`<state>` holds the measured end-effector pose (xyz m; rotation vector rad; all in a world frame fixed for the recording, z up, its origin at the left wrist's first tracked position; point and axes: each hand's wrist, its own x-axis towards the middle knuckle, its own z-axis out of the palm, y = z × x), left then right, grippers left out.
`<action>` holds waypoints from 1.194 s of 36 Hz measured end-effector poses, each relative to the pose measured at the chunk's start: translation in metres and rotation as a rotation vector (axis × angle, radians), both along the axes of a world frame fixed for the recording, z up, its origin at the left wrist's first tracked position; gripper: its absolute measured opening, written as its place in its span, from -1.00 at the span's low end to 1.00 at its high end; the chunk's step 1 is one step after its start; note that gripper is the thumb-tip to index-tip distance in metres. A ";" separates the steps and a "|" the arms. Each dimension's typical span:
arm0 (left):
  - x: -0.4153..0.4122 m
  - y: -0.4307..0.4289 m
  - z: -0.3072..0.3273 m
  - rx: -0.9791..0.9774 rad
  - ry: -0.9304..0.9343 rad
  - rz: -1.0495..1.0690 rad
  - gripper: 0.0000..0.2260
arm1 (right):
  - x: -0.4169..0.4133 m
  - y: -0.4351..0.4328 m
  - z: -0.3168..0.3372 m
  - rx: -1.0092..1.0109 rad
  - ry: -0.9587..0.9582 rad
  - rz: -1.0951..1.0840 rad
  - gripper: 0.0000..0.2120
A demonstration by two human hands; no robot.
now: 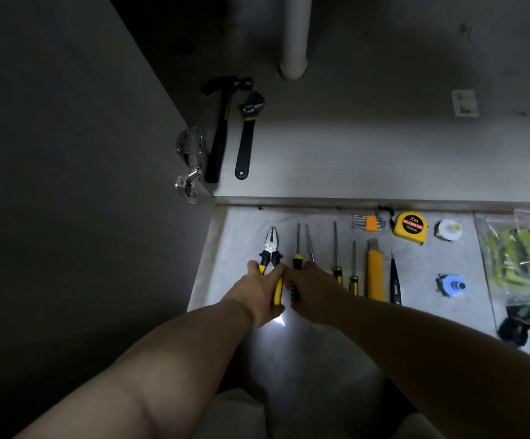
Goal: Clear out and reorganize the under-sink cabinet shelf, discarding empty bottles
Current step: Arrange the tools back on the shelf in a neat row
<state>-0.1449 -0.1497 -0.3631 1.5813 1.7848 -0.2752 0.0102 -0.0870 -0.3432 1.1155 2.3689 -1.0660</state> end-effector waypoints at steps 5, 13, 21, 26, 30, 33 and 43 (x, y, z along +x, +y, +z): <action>-0.007 -0.005 0.030 0.071 -0.032 -0.106 -0.35 | 0.014 0.028 0.040 -0.063 0.057 0.135 -0.70; -0.010 0.029 0.109 0.239 -0.080 -0.196 -0.34 | 0.031 0.079 0.133 -0.156 0.026 0.139 -0.69; -0.007 0.081 0.154 0.435 -0.112 0.071 -0.38 | 0.046 0.104 0.160 -0.198 0.256 -0.110 -0.74; -0.018 0.127 0.152 0.374 -0.042 0.195 -0.37 | 0.037 0.133 0.137 0.094 0.241 -0.172 -0.72; -0.026 0.154 0.143 0.332 0.035 0.179 -0.40 | 0.017 0.150 0.117 0.172 0.247 -0.239 -0.74; -0.027 0.171 0.135 0.411 0.115 0.182 -0.59 | 0.000 0.159 0.105 0.210 0.252 -0.280 -0.73; -0.017 0.173 0.113 0.583 0.224 0.195 -0.66 | -0.030 0.157 0.072 0.273 0.279 -0.402 -0.68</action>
